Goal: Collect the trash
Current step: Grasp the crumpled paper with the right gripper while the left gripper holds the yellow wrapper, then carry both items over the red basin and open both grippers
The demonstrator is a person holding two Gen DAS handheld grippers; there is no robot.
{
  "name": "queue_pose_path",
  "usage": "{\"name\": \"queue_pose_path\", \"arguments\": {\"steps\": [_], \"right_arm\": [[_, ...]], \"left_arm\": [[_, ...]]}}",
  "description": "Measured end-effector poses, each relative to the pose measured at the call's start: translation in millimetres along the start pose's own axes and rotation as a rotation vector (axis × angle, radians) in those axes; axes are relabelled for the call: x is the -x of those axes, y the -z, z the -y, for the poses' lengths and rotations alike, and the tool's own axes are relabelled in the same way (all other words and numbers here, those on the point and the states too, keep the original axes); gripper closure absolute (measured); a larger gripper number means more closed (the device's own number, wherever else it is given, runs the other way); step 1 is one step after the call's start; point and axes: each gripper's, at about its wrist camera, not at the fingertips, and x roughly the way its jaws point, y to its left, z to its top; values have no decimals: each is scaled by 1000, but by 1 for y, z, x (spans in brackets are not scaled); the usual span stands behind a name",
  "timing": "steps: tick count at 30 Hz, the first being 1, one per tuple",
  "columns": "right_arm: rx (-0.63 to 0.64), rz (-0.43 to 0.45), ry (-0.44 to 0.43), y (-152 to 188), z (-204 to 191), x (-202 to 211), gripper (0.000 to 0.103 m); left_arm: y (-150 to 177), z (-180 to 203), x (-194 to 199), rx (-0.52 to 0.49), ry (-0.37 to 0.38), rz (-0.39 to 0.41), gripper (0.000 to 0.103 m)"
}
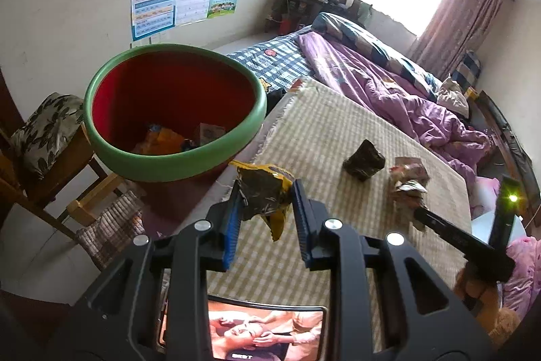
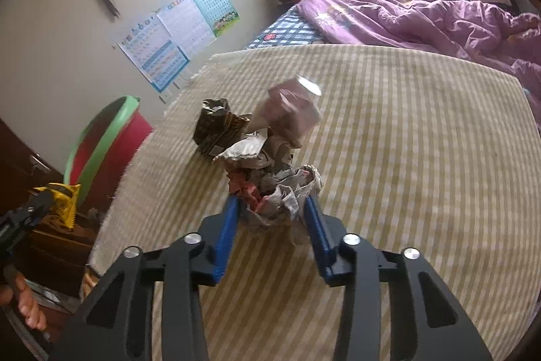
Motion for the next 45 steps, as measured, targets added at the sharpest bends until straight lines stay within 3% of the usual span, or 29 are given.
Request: {"name": "queue_pose_path", "arguments": {"steps": [4,20,35,45], "right_arm": [[-2,21,-28,5,-8,14,83],[4,80,-32,3,-20,38,84],[27,114,-40,-4,-65,36,84],[20,142,-8,-7,-109,31,84]], "left_arm": [[-2,-5,-1,3,-5,5,76],[-7,-12,5,9,3,29,76],[-17,-30,13,-64,0,63,76],[-35,-48,4,-130,58,59,76]]}}
